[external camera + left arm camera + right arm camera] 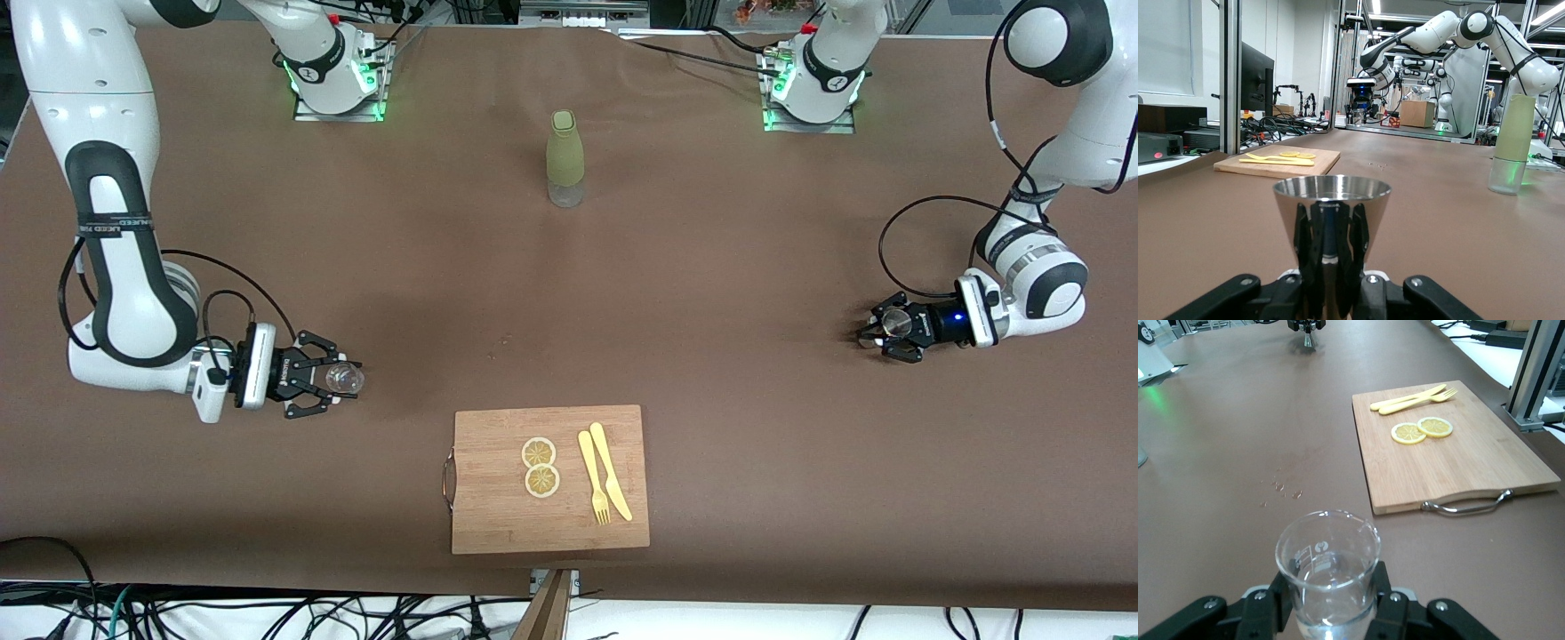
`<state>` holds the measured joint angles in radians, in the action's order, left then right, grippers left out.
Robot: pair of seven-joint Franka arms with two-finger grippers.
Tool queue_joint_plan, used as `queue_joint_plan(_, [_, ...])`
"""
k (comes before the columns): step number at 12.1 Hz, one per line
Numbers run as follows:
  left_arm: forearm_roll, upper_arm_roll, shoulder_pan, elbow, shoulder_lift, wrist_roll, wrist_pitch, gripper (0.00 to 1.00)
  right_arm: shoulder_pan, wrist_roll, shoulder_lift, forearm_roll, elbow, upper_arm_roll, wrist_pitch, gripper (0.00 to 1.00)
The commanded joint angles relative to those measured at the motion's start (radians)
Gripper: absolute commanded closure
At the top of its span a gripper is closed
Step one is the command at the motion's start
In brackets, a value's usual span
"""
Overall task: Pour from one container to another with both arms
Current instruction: 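Carry the beaker and jigger toward each other with both grippers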
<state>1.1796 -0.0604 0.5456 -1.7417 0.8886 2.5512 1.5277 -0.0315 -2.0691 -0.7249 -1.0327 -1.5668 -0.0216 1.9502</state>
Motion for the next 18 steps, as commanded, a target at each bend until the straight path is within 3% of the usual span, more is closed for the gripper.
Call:
queue_joint_plan(1, [0.061,-0.001,-0.036,-0.027,-0.033,-0.040,-0.011,1.00,0.013,0.063,0.027,0.006,0.002,-0.015,0.019,0.78])
queue_joint_plan(8, [0.329,0.001,-0.287,-0.107,-0.074,-0.048,0.052,1.00,0.132,0.220,0.064,0.005,0.004,-0.017,0.153,0.78])
queue_joint_plan(16, [0.717,0.004,-0.686,-0.127,-0.105,-0.042,0.290,1.00,0.281,0.366,0.081,0.019,0.004,-0.012,0.297,0.77])
queue_joint_plan(18, [0.805,0.004,-0.771,-0.118,-0.102,-0.042,0.354,1.00,0.315,0.424,0.082,0.068,0.004,-0.012,0.354,0.77])
